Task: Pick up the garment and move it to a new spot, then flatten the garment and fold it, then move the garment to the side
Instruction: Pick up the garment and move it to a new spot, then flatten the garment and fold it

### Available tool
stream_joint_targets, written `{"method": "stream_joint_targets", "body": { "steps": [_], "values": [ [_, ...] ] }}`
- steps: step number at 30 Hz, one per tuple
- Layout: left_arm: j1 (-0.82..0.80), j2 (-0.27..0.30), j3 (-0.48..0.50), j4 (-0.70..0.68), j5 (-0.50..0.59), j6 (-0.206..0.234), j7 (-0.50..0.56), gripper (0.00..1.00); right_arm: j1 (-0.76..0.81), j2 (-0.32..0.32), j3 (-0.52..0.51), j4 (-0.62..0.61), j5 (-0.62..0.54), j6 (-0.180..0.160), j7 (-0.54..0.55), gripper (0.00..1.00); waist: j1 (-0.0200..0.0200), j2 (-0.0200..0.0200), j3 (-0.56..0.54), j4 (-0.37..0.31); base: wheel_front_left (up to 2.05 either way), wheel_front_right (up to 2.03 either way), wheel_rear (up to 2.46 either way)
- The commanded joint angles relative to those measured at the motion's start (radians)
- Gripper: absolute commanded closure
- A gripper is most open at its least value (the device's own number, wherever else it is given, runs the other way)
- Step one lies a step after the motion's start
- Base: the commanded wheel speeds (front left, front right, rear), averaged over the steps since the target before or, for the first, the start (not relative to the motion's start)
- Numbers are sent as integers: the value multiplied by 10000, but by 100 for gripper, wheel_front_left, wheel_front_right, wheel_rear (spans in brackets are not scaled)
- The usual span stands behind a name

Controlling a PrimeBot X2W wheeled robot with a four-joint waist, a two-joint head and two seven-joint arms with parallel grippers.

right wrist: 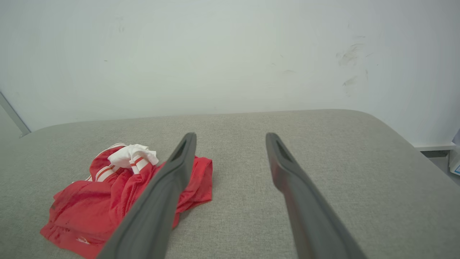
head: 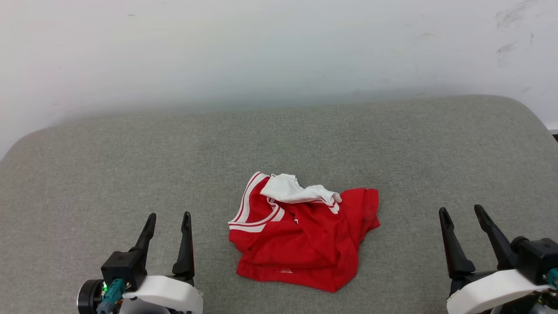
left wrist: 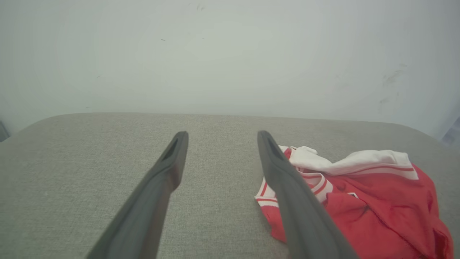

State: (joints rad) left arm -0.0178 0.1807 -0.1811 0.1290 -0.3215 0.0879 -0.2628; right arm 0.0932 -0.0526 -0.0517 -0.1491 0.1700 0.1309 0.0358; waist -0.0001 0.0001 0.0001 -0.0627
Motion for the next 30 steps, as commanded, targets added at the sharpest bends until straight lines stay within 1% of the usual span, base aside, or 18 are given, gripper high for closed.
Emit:
{"method": "stream_joint_targets", "body": {
  "steps": [1, 8, 13, 14, 18, 21, 23, 30],
  "values": [
    [78, -21, 37, 35, 4, -42, -26, 0, 120, 27, -7, -42, -46, -3, 5, 0, 1, -1, 1, 23, 0, 0, 0],
    [-58, -181, 43, 126, 107, -112, -26, 0, 153, 18, -68, 18, 17, -3, 87, 0, 1, -1, -12, 110, 0, 0, 0],
    [-188, -222, 26, 102, 163, -193, -25, 0, 87, -187, -176, 323, 118, -3, 405, 0, 1, -1, 43, 293, 0, 0, 0],
    [-235, -242, 16, 83, 189, -221, -25, 0, 32, -193, -180, 456, 307, -3, 588, 0, 1, -1, 98, 356, 0, 0, 0],
    [-535, -346, 22, -85, 306, -267, -25, 0, -540, -583, -76, 969, 814, -3, 1429, 0, 1, -1, 447, 671, 0, 0, 0],
    [-749, -452, 15, -190, 416, -340, -25, 0, -1242, -943, 388, 1375, 1361, -3, 2300, 0, 1, -1, 747, 885, 0, 0, 0],
    [-883, -517, -1, -266, 507, -354, -25, 0, -1872, -1315, 851, 1581, 1700, -3, 2916, 0, 1, -1, 934, 1011, 0, 0, 0],
    [-1094, -785, 29, -369, 679, -442, -25, 0, -4095, -2543, 3130, 2011, 2521, -3, 4841, 0, 1, -1, 1352, 1478, 0, 0, 0]
  ]
}}
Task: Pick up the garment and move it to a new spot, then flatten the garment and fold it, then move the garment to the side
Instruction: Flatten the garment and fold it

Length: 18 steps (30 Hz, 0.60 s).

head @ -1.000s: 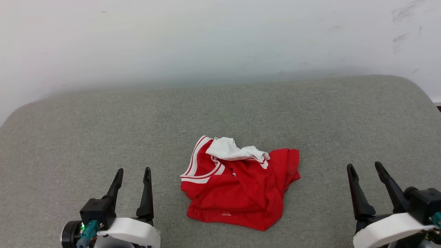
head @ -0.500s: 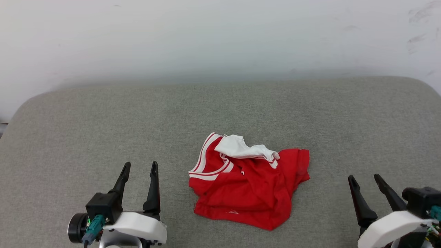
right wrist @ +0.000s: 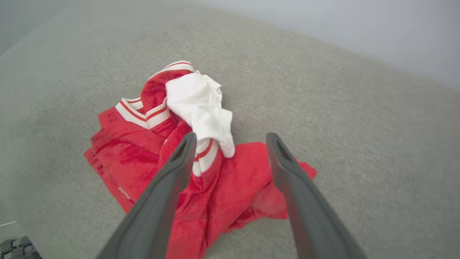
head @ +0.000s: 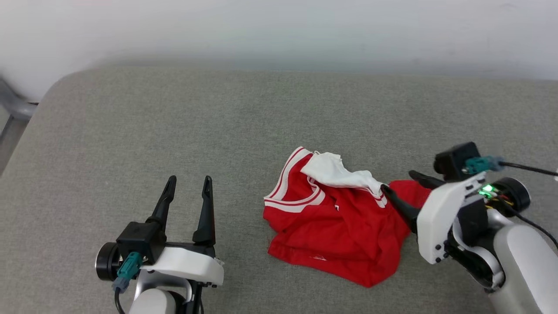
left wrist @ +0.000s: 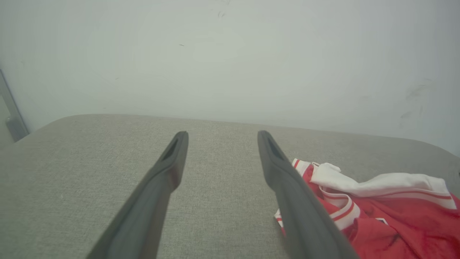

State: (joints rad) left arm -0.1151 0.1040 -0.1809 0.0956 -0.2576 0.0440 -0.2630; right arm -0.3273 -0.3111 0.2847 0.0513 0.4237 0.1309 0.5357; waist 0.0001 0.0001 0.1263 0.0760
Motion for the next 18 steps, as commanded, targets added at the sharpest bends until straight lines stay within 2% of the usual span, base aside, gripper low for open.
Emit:
{"method": "stream_joint_targets", "body": {
  "steps": [1, 7, 12, 13, 14, 15, 18],
  "values": [
    [-167, -57, 16, -42, 65, -26, -23, 0, -164, -93, 141, 69, 98, -3, 98, 0, -1, -1, 149, 175, 0, 0, 0],
    [-280, -264, 52, -149, 155, -131, -23, 0, -1930, -798, 1977, 857, 414, -5, 1354, 0, -1, -1, 490, 518, 0, 0, 0],
    [-343, -397, 76, -111, 175, -172, -23, 0, -3022, -1149, 3111, 2232, 758, -6, 2110, 0, -1, -1, 679, 717, 0, 0, 0],
    [-336, -414, 83, -102, 182, -180, -23, 0, -3148, -1184, 3248, 2401, 835, -5, 2177, 24, -1, -1, 689, 731, 0, 0, 0],
    [-331, -431, 94, -91, 187, -194, -23, 0, -3255, -1206, 3339, 2515, 937, -6, 2134, 67, -1, -1, 694, 736, 0, 0, 0],
    [-320, -449, 111, -87, 191, -205, -23, 0, -3390, -1245, 3404, 2612, 1024, -6, 2057, 100, -1, -1, 701, 729, 0, 0, 0],
    [-225, -475, 190, -57, 202, -219, -24, 0, -3683, -1326, 3623, 2800, 1225, -5, 1876, 100, -1, -1, 670, 604, 0, 0, 0]
  ]
}}
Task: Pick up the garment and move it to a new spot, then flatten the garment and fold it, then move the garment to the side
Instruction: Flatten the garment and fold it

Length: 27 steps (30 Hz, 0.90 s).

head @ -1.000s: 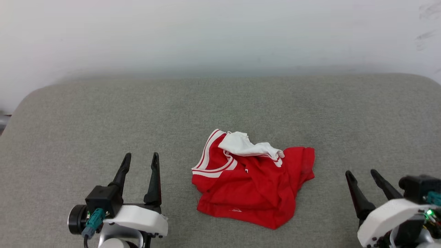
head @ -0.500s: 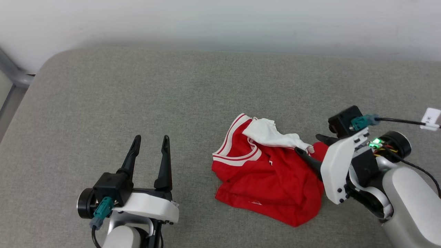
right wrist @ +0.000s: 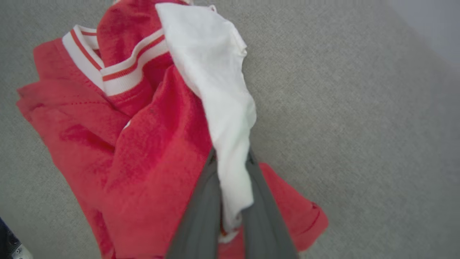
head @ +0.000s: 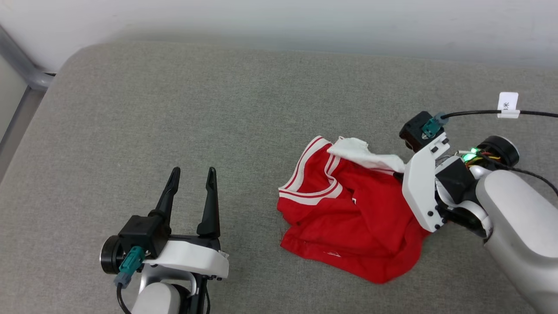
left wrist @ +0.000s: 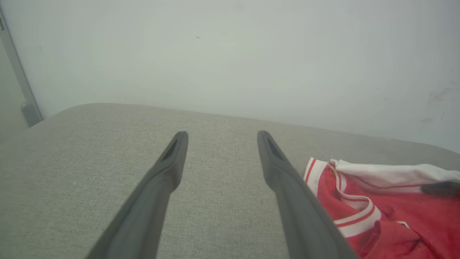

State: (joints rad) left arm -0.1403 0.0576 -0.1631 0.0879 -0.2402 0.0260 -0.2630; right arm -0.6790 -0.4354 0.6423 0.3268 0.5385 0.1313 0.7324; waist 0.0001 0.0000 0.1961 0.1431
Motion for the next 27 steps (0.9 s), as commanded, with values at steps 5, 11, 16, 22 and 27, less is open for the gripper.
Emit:
{"method": "stream_joint_targets", "body": {
  "steps": [5, 11, 16, 22, 27],
  "values": [
    [-3, -34, 110, 91, 89, -89, -24, 0, -634, -223, -123, 134, 212, -10, -732, 100, -1, 0, -135, -361, 0, 0, 0],
    [80, -47, 233, 128, 167, -159, -24, 0, -289, -498, -1483, -63, -86, -10, -1514, 100, -1, 0, -256, -847, 0, 0, 0],
    [149, -54, 316, 207, 212, -236, -24, 0, 1086, -536, -3726, -221, -621, -10, -1871, 100, -1, 0, -323, -1223, 0, 0, 0],
    [242, -57, 382, 309, 249, -310, -24, 0, 3700, 266, -6556, -349, -1332, -9, -1837, 100, -1, 0, -401, -1512, 0, 0, 0],
    [195, -60, 384, 448, 269, -406, -24, 0, 5591, 1612, -8168, -275, -1744, -9, -1928, 100, -1, 0, -433, -1585, 0, 0, 0]
  ]
}}
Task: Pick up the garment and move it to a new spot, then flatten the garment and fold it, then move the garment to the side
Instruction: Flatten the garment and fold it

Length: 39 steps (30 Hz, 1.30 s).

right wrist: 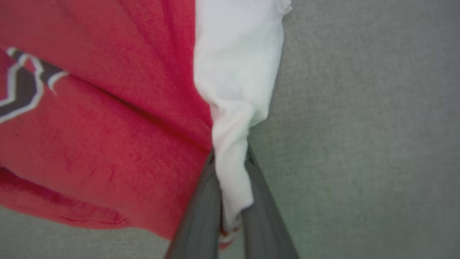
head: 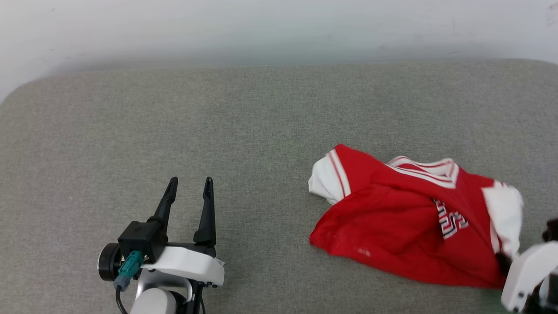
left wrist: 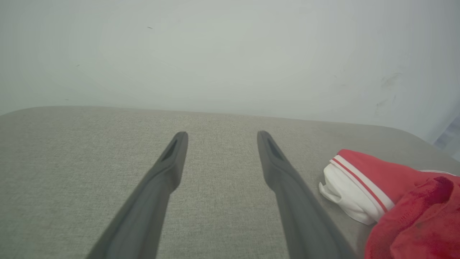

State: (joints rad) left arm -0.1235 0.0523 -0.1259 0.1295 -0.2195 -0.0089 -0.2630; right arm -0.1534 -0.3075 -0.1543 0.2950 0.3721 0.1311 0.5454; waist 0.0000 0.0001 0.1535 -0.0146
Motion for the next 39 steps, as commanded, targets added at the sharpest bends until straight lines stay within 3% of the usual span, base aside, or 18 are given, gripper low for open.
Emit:
{"method": "stream_joint_targets", "body": {
  "steps": [1, 2, 3, 4, 13, 21, 27, 39],
  "values": [
    [21, -7, 16, 59, 57, -68, -24, 0, 608, 542, -404, 92, -223, -7, -115, 84, 0, -1, -20, -17, 0, 0, 0],
    [30, -8, 5, 91, 63, -61, -24, 0, 822, 813, -561, 151, -254, -7, -155, 62, 0, -1, -48, -30, 0, 0, 0],
    [54, -9, 14, 112, 63, -66, -24, 0, 1022, 1043, -674, 203, -314, -7, -234, 12, 0, -1, -75, -48, 0, 0, 0],
    [85, -7, 15, 142, 58, -72, -24, 0, 1174, 1189, -774, 202, -457, -7, -398, 0, 0, -1, -104, -62, 0, 0, 0],
    [283, -12, 7, 394, -2, -157, -24, 0, 1247, 2052, -1439, -726, -1079, -7, -3651, 0, 0, -1, -497, -66, 0, 0, 0],
    [529, -14, 99, 566, -40, -174, -24, 0, 1392, 2224, -730, -1550, -1555, -7, -5551, 0, 0, -1, -946, -87, 0, 0, 0],
    [801, 40, 181, 768, -88, -127, -24, 0, 1921, 2348, 11, -2412, -1872, -7, -5933, 0, 0, -1, -1377, -142, 0, 0, 0],
    [675, 247, 65, 873, 11, -40, 199, 0, 2897, 2520, 915, -4270, -2090, -7, -5331, 0, 0, -1, -1441, -390, 0, 0, 0]
  ]
}}
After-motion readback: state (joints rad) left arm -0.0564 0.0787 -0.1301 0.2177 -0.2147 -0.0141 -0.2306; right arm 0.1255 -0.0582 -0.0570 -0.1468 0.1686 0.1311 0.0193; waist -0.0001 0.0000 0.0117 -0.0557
